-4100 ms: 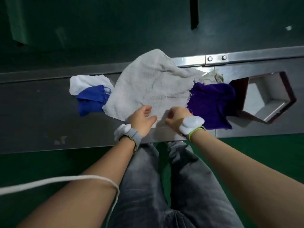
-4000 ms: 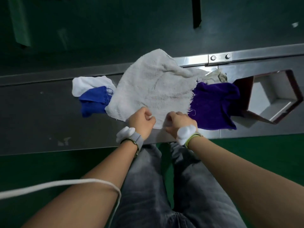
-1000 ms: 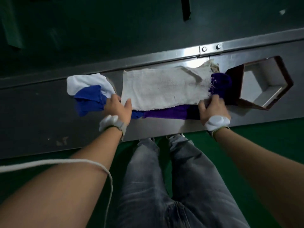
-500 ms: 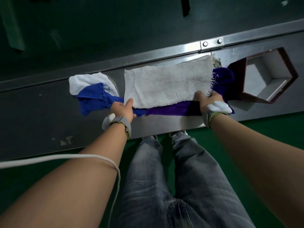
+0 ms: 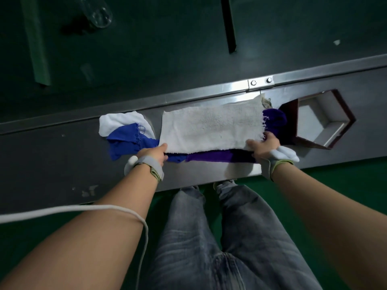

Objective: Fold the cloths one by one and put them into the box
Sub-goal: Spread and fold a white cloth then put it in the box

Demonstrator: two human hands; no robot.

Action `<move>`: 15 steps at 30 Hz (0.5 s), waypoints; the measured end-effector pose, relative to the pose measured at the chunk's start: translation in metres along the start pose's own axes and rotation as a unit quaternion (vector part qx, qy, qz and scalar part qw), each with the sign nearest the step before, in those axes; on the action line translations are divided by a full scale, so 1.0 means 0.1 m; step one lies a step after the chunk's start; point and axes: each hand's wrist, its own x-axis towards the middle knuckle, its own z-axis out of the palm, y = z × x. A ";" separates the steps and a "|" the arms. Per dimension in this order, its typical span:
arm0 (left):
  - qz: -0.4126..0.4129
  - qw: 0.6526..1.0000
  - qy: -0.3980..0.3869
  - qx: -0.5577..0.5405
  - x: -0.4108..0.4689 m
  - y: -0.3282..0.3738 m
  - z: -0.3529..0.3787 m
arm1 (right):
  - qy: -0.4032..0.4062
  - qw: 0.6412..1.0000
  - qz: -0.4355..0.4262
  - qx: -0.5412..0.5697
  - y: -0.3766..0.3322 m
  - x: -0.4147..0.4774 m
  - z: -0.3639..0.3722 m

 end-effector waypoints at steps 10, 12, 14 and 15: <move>0.527 0.841 -0.036 0.117 -0.90 0.41 0.64 | -0.046 0.980 -0.163 0.103 -0.51 -0.40 0.11; 0.550 0.823 -0.063 0.127 -1.00 0.40 0.80 | -0.080 0.975 -0.161 0.130 -0.59 -0.45 0.12; 0.567 0.811 -0.068 0.127 -1.05 0.36 0.94 | -0.106 0.972 -0.144 0.155 -0.61 -0.44 0.07; 0.570 0.809 -0.068 0.123 -1.06 0.36 0.95 | -0.117 0.970 -0.133 0.167 -0.62 -0.45 0.07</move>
